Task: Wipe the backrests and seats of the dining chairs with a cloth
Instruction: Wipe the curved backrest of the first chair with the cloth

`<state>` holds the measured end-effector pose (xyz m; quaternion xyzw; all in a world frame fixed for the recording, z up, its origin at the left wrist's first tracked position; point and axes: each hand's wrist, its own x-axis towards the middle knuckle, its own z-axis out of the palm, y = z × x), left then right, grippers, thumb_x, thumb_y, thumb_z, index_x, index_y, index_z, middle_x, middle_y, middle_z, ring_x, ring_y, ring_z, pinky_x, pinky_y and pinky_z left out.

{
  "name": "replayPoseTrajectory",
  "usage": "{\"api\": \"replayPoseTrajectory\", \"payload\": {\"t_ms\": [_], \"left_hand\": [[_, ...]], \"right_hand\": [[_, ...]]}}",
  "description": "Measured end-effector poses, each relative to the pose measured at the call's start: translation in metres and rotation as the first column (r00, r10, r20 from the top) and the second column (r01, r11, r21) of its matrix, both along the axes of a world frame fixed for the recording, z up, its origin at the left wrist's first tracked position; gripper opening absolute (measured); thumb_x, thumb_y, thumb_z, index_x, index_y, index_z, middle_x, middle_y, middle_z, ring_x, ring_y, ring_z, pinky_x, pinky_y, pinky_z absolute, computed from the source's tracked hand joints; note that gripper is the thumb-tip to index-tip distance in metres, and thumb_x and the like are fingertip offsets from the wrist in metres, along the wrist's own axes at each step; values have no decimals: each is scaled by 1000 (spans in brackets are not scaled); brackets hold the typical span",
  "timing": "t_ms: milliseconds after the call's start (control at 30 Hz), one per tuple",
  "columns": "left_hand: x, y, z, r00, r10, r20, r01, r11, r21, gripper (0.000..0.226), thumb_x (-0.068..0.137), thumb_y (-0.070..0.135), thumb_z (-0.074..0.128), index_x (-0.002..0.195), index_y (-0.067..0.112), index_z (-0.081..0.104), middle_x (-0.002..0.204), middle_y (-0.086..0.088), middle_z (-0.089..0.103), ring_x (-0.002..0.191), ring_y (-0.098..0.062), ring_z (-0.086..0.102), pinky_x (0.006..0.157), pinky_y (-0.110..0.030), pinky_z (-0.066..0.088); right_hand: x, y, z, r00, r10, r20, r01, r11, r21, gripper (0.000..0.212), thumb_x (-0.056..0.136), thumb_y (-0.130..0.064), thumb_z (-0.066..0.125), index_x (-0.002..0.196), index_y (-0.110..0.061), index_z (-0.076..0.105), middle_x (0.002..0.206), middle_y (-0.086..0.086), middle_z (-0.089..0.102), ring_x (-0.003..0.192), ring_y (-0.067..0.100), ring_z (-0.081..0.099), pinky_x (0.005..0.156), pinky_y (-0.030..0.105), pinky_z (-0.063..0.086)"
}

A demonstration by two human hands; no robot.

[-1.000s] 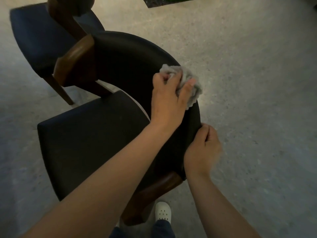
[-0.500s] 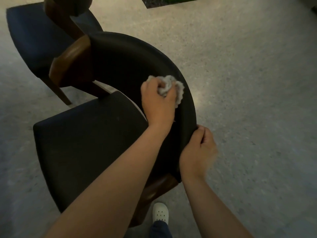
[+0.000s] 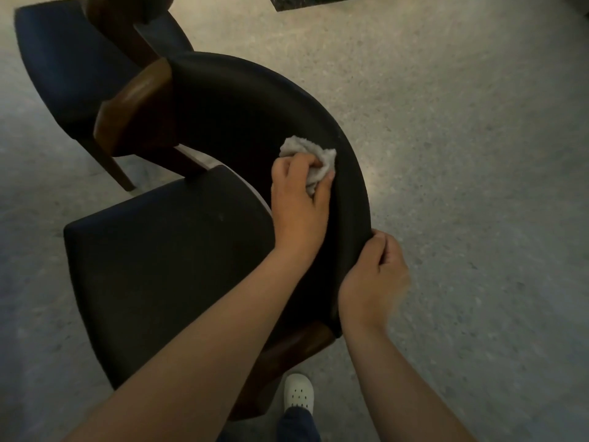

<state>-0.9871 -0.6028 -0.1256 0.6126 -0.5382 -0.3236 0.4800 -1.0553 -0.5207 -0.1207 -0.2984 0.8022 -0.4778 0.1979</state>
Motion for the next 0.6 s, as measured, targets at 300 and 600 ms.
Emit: {"api": "replayPoseTrajectory", "payload": {"t_ms": [300,600], "left_hand": [[28,16,-36,969,193,-152,-138,939,315,5,95,26,58,100,28,60,107,7,50,89,-1,58,65,-7,47],[26,27,-27,951,92,-295,-5,959,282,16,93,19,61,105,29,67,117,10,55,106,4,54,93,-15,45]], "right_hand": [[-1,1,-1,1000,22,2,-22,1000,-4,31,100,-25,40,89,-19,69,63,-10,57,56,-1,52,47,12,37],[0,0,-1,1000,7,18,-7,1000,-6,30,100,-25,41,85,-20,67,64,-11,58,58,2,53,52,24,43]]}}
